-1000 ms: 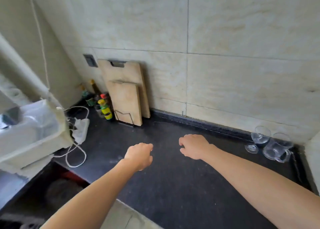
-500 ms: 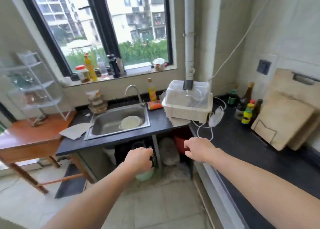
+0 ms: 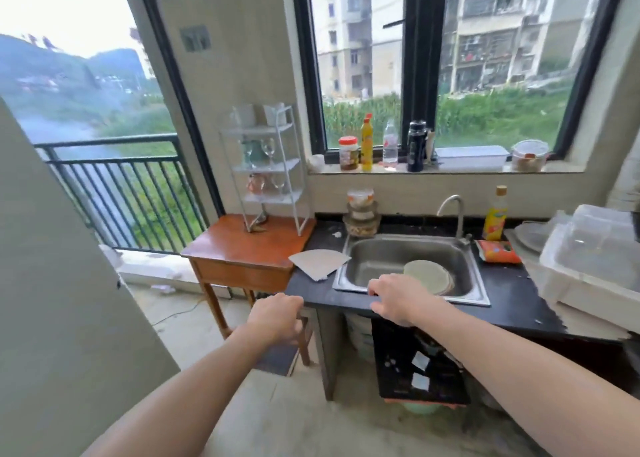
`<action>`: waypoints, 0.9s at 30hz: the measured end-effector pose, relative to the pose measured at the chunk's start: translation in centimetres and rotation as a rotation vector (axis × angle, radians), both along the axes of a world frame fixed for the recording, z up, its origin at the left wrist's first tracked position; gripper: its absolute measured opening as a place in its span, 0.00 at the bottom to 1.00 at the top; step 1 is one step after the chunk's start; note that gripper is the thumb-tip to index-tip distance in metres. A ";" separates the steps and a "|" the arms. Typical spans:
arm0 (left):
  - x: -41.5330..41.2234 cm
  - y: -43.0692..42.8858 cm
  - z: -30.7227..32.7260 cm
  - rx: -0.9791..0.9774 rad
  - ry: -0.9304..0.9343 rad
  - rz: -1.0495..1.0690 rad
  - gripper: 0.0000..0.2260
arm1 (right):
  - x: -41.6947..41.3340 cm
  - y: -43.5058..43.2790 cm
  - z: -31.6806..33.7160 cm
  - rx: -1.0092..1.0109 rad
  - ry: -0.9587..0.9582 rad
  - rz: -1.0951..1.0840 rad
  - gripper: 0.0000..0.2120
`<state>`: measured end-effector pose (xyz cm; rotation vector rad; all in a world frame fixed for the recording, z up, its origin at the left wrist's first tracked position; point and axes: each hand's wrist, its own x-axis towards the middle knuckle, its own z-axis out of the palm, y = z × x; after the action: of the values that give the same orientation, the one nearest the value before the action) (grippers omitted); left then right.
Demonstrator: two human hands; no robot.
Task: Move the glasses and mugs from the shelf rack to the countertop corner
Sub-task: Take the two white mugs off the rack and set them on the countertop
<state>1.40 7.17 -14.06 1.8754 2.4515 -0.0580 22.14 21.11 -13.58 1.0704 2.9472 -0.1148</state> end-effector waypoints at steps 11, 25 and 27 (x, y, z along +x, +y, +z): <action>-17.1 8.0 1.1 0.131 -0.024 0.227 0.10 | -20.3 12.0 2.0 0.072 0.051 0.172 0.18; -38.2 21.5 7.4 0.340 -0.198 0.397 0.12 | -43.6 28.4 10.5 0.054 0.265 0.255 0.18; -41.6 23.4 7.9 0.362 -0.225 0.390 0.12 | -46.5 30.0 11.0 0.068 0.280 0.245 0.17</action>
<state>-40.17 30.60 -6.14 1.3635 2.7422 0.6127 -24.38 51.11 -2.58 0.7432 3.3276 -0.1780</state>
